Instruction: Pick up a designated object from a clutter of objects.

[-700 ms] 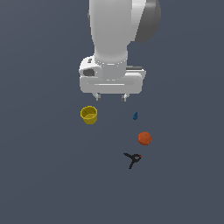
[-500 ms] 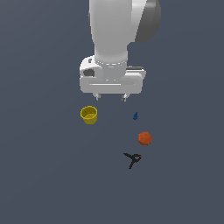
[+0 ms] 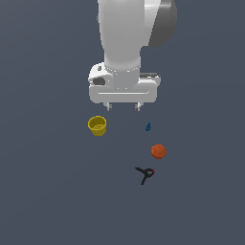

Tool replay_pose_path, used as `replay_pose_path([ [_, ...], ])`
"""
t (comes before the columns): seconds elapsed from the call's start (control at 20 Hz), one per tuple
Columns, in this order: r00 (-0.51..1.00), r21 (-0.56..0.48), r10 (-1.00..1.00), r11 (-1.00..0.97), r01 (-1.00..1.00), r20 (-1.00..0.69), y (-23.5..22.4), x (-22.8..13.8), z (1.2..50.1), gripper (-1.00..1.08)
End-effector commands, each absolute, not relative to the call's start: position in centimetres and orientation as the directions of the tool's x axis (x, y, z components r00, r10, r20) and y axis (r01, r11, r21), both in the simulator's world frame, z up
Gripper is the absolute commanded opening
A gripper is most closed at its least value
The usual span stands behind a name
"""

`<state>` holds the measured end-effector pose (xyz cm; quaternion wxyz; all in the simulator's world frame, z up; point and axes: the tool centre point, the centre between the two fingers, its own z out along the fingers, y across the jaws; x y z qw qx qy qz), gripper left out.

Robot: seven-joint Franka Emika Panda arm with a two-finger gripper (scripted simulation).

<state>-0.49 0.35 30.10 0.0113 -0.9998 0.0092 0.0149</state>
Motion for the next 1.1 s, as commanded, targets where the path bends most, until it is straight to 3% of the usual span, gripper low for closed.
replay_pose_path([
  [0.0, 0.999, -0.021, -0.021, -1.0, -0.022, -0.03, 0.5, -0.5, 29.9, 1.0],
  [0.5, 0.996, -0.008, -0.083, -0.996, -0.084, -0.027, 2.6, -1.1, 26.8, 1.0],
  [1.05, 0.976, 0.011, -0.218, -0.976, -0.218, -0.015, 7.4, -3.7, 20.0, 1.0],
])
